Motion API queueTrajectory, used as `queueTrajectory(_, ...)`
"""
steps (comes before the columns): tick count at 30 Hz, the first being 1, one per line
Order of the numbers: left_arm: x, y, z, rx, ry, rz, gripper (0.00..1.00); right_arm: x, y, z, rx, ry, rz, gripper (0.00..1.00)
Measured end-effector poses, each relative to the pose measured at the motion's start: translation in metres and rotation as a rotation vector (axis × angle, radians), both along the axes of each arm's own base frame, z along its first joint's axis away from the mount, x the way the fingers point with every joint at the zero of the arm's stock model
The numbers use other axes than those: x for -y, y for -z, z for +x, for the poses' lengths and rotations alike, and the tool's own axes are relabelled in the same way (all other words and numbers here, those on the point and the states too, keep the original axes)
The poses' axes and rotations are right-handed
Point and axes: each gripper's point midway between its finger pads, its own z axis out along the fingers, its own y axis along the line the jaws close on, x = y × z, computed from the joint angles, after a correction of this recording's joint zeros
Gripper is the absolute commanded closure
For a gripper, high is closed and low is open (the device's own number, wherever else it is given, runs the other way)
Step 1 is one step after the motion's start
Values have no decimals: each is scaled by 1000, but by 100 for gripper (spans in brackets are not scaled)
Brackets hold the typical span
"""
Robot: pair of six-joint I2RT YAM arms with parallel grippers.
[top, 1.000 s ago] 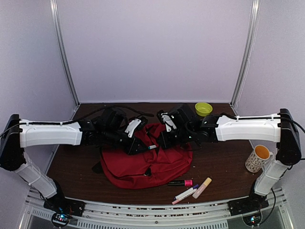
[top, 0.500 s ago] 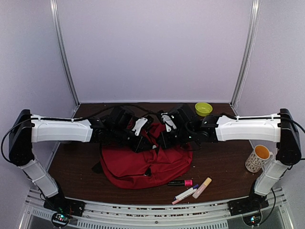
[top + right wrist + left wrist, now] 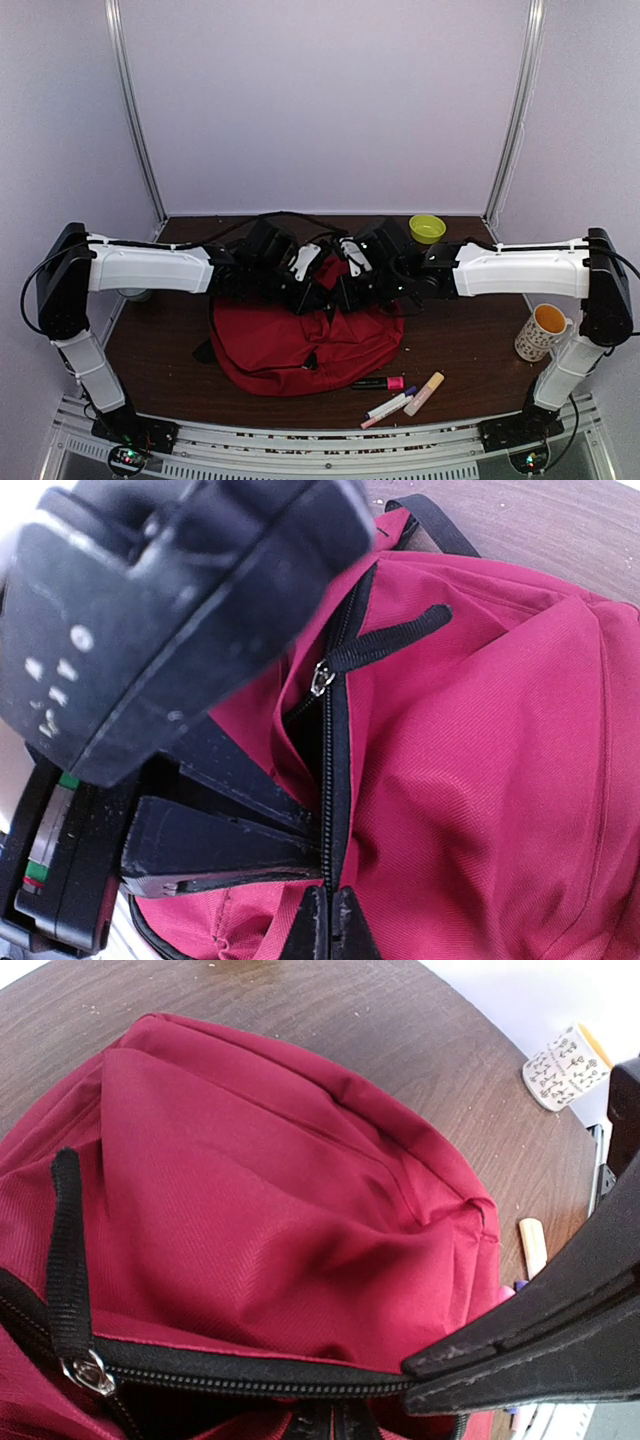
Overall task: Pack the student bag
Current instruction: Place the pen in the upper front pocket of the bag.
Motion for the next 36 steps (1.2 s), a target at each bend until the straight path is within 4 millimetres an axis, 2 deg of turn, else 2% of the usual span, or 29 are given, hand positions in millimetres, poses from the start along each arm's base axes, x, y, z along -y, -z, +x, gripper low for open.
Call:
queueTrajectory(6,-1,1,1,10,-9,-2,91,0,-1,0,0,2,6,100)
queueTrajectory(10,-11,5,-1,19,-32,21,89,0,1,0,-2,2,4,100)
queueTrajectory(22,-39,29,9,25,-185,133,90,0,1,0,0,3,5,100)
queueTrajectory(29,-48,33,10,36,-247,146,92,6,1,5,25,22,-32,100)
queueTrajectory(36,-61,35,7,30,-309,137,92,8,-8,9,58,22,-56,100)
